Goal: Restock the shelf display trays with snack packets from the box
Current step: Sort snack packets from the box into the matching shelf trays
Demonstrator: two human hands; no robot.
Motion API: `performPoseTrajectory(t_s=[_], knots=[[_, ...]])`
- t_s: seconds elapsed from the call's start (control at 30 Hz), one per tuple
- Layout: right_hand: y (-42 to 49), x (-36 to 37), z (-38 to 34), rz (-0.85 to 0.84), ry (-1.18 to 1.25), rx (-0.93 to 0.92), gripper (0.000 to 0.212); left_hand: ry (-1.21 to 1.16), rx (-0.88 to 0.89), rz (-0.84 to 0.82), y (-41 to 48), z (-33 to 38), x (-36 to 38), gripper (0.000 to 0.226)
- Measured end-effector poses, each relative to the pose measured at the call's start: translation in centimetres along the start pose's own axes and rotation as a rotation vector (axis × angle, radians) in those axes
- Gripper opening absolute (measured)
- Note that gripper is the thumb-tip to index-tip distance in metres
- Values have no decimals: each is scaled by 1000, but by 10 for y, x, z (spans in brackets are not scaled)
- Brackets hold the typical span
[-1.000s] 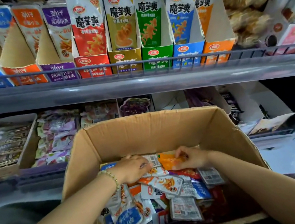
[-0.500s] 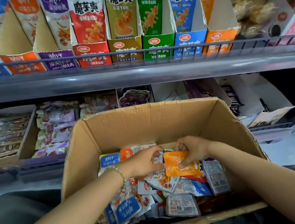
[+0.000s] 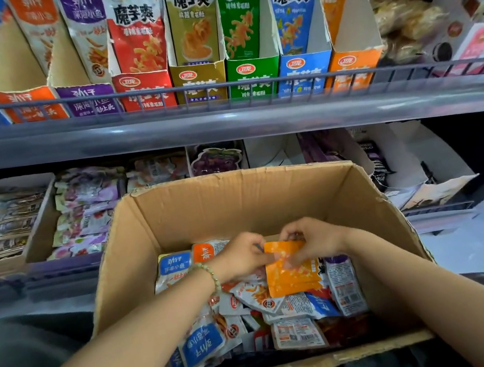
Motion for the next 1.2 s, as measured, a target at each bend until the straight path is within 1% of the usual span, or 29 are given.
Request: performPoseTrajectory(t_s=[0.1,0.17,0.27,0.3,0.4,0.43,0.47,0.53,0.57,0.63,0.67,0.7,0.77,0.83,0.93,1.0,1.13,1.17,1.2], knots=[[1,-14,-4,75,77,4,27,-68,-2,52,-7,17,-37,12],[2,-23,-10,117,132,4,26,-47,8,80,-18,24,-65,10],[2,-39,-31,204,259,-119,21,-57,28,123,-36,29,-101,14],[1,-42,-39,215,318,-152,20,-21,33,101,-41,30,-107,17],[-6,-32,-60,188,443,-207,20,193,37,-66,-49,36,-108,32],[-7,-24,-62,184,475,-203,21,246,34,-106,-51,37,-104,30],[-8,-19,-63,190,518,-187,23,280,31,-121,-52,38,-102,25],[-6,-16,-54,191,616,-105,29,254,21,-78,-52,33,-102,24],[-3,-17,-46,193,593,-35,35,189,1,-22,-54,29,-105,26],[4,-18,-18,203,336,154,48,22,-43,118,-58,21,-115,28],[7,-13,-1,169,209,271,50,-51,-67,168,-61,18,-118,28],[9,-6,15,128,116,379,50,-106,-83,193,-63,17,-119,28],[12,5,40,100,57,507,54,-171,-94,195,-67,19,-119,28],[14,10,53,89,81,550,69,-217,-100,203,-70,20,-119,29],[11,14,61,37,90,605,72,-296,-140,248,-73,18,-122,26],[8,15,57,-8,92,614,64,-344,-157,257,-75,19,-123,23],[3,10,41,-114,94,571,41,-496,-215,269,-76,20,-123,36],[1,8,37,-144,87,551,39,-529,-223,263,-76,21,-123,39],[-1,7,31,-186,79,531,42,-566,-223,248,-76,22,-123,41]])
Point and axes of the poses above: each hand's wrist, its own y-axis towards the middle knuckle, its own x-axis out of the palm, z = x × y, the point moved 4 cm from there along y, towards the middle knuckle, and after that the axes turned 12 degrees about z, right-handed, at the moved point
